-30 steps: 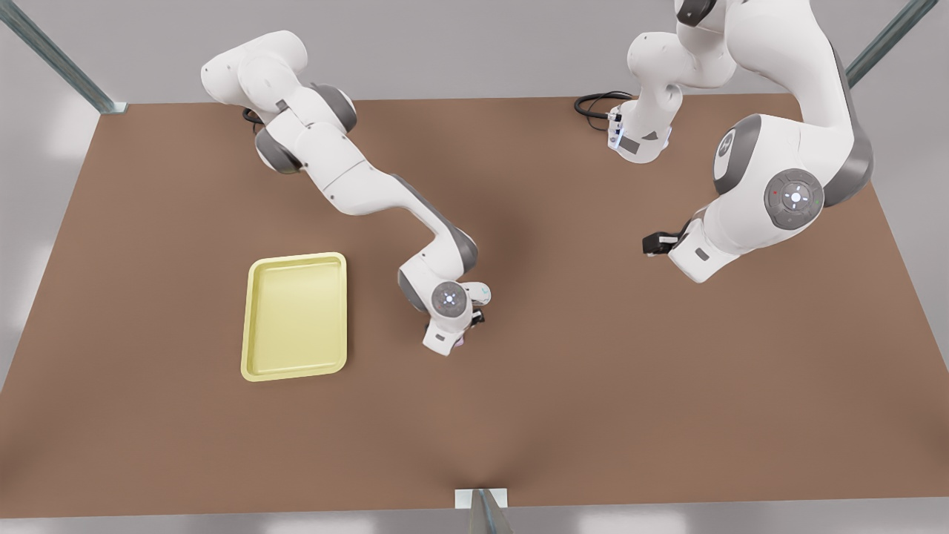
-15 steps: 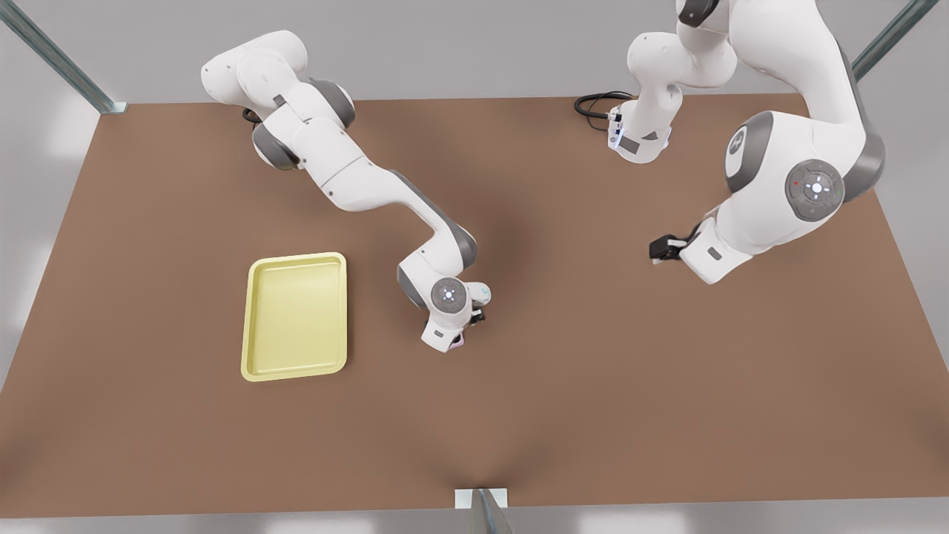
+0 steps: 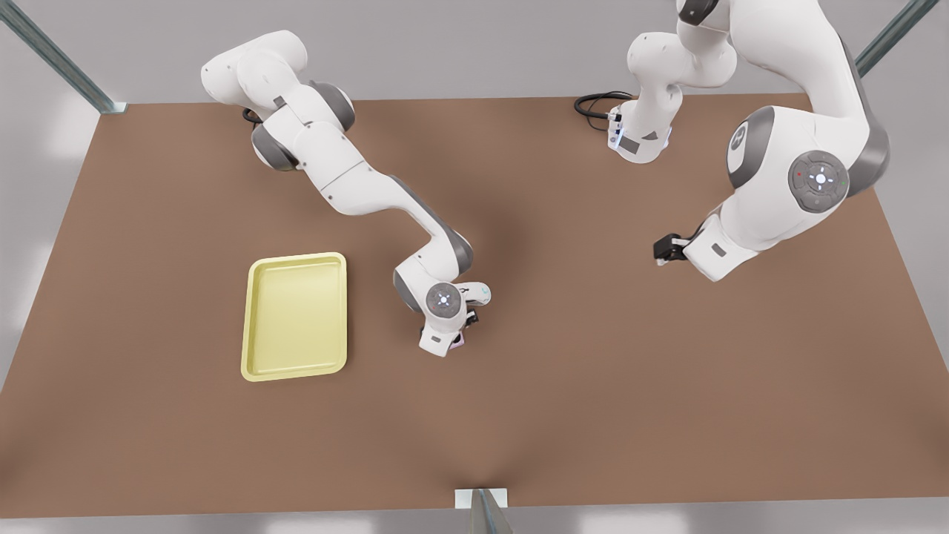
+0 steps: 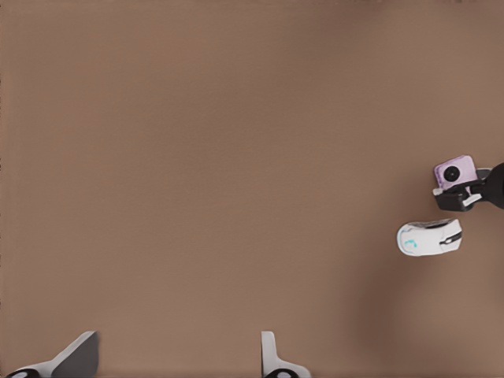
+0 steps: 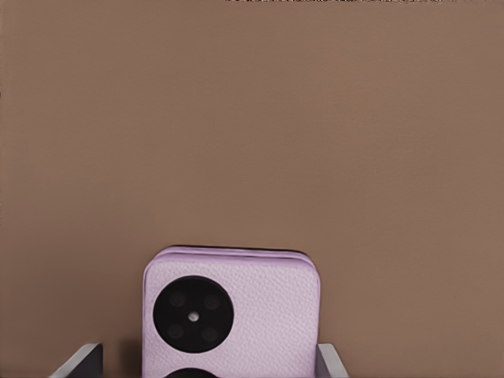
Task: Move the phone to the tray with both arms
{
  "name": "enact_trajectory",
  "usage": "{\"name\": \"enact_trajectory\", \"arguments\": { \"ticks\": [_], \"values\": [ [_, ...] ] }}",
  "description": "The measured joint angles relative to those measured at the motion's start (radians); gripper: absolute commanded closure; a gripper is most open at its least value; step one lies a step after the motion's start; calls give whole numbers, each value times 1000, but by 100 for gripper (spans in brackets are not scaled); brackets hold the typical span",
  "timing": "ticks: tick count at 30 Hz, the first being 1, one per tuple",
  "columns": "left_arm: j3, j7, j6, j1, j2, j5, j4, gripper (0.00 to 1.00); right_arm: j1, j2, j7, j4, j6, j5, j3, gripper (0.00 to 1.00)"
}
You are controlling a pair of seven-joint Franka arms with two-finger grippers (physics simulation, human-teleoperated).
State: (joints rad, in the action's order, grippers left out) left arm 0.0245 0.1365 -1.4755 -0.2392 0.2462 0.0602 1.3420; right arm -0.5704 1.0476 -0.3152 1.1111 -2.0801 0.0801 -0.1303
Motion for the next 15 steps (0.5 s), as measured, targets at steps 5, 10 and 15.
{"name": "enact_trajectory", "arguments": {
  "ticks": [5,10,15],
  "values": [
    [2,-2,0,0,0,-6,2,0,0,-2,34,19,-16,4,1,0],
    [2,-4,1,0,-1,-7,3,0,1,-1,59,34,-39,7,2,8],
    [2,-5,1,0,-2,-8,-1,0,4,-6,78,34,-54,6,3,11]
  ]
}}
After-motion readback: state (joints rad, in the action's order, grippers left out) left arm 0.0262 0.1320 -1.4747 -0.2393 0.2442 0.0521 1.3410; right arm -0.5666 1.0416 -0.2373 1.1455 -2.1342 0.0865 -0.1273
